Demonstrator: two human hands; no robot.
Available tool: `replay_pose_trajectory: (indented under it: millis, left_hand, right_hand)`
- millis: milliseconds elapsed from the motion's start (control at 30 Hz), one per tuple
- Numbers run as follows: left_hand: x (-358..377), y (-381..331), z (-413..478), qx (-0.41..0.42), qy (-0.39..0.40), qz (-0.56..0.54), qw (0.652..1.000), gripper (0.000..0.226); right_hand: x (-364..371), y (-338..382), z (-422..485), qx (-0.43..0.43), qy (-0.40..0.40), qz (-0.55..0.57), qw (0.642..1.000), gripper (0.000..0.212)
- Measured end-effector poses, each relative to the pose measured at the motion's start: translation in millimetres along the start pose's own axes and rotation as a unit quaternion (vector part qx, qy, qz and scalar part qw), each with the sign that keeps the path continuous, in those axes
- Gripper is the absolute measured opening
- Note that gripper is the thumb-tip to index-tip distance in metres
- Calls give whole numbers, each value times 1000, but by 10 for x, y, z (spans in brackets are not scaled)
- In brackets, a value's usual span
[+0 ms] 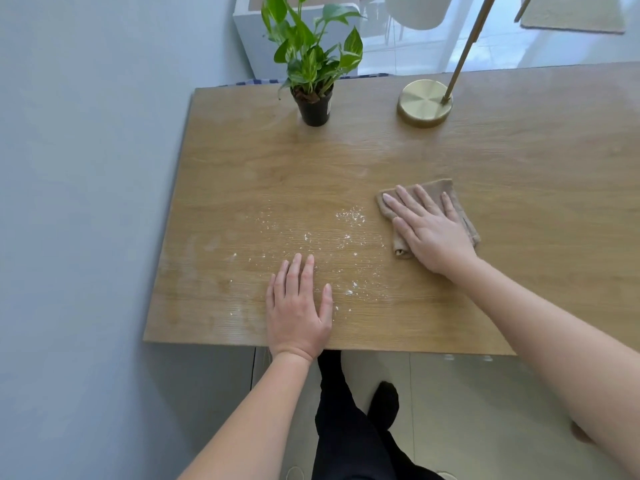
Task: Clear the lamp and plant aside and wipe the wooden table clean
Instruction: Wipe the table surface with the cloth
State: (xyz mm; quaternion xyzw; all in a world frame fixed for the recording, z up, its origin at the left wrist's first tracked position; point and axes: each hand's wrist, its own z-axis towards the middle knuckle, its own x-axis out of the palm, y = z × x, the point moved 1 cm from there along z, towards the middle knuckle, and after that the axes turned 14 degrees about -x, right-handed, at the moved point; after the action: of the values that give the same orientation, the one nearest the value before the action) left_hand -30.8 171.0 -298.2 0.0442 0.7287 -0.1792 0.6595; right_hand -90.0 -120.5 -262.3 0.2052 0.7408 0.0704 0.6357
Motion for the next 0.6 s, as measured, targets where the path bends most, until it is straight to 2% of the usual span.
replay_pose_trajectory:
  millis: [100, 267, 333, 433, 500, 533, 600]
  left_hand:
    - [3, -15, 29, -1, 0, -1, 1000, 64]
    - [8, -8, 8, -4, 8, 0, 1000, 65]
    - [11, -10, 13, -3, 9, 1, 1000, 65]
    - [11, -9, 17, -7, 13, 3, 1000, 65]
    - [10, -1, 2, -4, 14, 4, 1000, 65]
    - [8, -2, 4, -3, 10, 5, 1000, 65]
    - [7, -15, 22, -5, 11, 1, 1000, 65]
  right_hand:
    - [-82, -338, -345, 14, 2, -14, 1000, 55]
    - [-319, -447, 463, 202, -83, 40, 975, 55]
    - [-270, -211, 754, 173, -73, 35, 982, 56]
    - [-142, 45, 676, 27, -16, 15, 999, 57]
    - [-105, -60, 336, -32, 5, 3, 999, 54]
    - [-134, -172, 188, -35, 6, -2, 999, 53]
    - [-242, -420, 117, 14, -12, 2, 1000, 52]
